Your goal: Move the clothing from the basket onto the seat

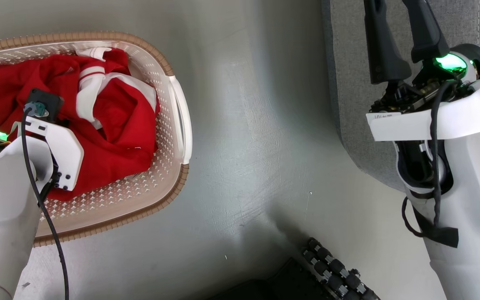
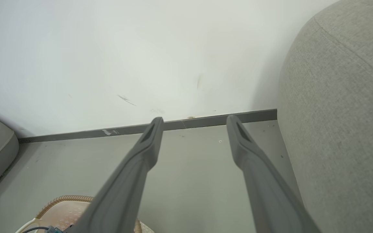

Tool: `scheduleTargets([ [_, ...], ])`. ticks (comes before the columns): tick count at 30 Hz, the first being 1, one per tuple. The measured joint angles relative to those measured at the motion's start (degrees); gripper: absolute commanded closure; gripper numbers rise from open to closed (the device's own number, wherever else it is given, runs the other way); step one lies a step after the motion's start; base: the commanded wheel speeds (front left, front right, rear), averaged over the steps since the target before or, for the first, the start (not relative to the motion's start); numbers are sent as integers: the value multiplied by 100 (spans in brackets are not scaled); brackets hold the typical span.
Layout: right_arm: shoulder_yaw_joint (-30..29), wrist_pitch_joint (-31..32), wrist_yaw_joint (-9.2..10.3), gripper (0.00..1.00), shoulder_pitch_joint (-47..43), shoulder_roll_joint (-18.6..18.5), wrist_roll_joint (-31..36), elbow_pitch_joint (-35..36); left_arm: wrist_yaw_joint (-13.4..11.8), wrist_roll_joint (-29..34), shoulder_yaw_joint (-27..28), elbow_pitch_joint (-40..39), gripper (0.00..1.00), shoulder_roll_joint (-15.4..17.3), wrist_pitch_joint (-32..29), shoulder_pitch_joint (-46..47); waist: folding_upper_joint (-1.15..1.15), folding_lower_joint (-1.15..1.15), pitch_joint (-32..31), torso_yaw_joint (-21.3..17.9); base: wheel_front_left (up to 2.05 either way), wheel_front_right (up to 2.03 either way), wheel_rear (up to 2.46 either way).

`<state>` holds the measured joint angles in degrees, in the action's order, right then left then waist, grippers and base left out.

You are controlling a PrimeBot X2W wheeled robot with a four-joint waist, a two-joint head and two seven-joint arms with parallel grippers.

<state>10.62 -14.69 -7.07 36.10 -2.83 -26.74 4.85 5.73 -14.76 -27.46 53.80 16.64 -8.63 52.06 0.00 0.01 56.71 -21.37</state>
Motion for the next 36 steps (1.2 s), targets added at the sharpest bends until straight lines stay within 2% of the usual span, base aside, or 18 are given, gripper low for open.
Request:
scheduleTargets([
  [18, -294, 0, 0, 0, 197, -1, 105, -103, 104, -302, 75, -52, 100, -163, 946, -38, 0, 0, -318, 208, 0, 0, 0],
  [36, -509, -1, 0, 0, 170, -1, 466, -431, 153, -501, -59, -196, 100, -427, 1928, -579, 0, 0, -1096, 591, 0, 0, 0],
])
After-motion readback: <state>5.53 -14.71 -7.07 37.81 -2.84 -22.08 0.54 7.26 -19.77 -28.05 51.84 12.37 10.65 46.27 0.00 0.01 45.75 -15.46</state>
